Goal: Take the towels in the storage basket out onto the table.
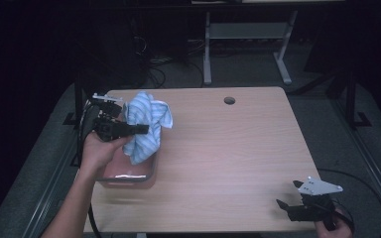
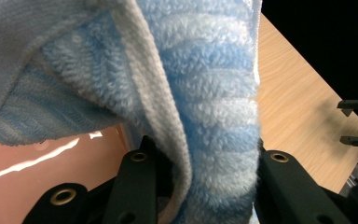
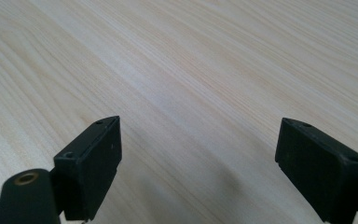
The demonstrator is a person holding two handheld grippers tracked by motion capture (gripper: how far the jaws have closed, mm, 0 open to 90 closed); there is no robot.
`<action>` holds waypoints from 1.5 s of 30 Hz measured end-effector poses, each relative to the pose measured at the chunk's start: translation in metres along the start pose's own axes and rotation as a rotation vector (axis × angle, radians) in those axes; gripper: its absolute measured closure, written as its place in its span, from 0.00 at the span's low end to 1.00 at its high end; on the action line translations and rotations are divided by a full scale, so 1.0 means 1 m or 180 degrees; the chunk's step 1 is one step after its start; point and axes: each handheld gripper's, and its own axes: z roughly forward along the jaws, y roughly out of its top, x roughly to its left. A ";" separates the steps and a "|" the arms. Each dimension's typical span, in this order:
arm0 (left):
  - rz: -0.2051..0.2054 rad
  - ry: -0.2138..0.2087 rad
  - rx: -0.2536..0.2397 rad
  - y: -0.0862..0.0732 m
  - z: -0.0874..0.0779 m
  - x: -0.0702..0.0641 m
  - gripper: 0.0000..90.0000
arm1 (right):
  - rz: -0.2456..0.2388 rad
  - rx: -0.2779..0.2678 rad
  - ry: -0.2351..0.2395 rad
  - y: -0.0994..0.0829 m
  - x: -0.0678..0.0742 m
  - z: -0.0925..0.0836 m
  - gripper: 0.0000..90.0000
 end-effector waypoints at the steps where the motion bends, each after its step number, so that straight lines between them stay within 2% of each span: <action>1: -0.0002 -0.0010 -0.0002 0.001 0.001 -0.001 0.76 | 0.0002 0.0002 -0.0002 0.000 0.000 0.000 0.15; 13: -0.0025 -0.0030 -0.0007 0.008 0.011 -0.003 0.76 | 0.0062 -0.0034 0.0030 -0.001 -0.001 0.000 0.15; 18: 0.0007 -0.0024 -0.0014 0.014 0.016 -0.007 0.76 | 0.0058 -0.0033 0.0018 -0.001 -0.001 -0.001 0.15; 27: 0.0026 -0.0092 0.0024 0.020 0.031 -0.016 0.76 | 0.0027 -0.0031 0.0037 0.000 -0.001 0.000 0.15; 35: 0.0108 -0.0184 0.0081 0.025 0.049 -0.028 0.76 | 0.0023 -0.0021 0.0018 -0.001 -0.002 -0.001 0.15; 45: 0.0161 -0.0249 0.0114 0.027 0.060 -0.037 0.76 | -0.0002 -0.0018 0.0033 0.000 0.000 0.000 0.15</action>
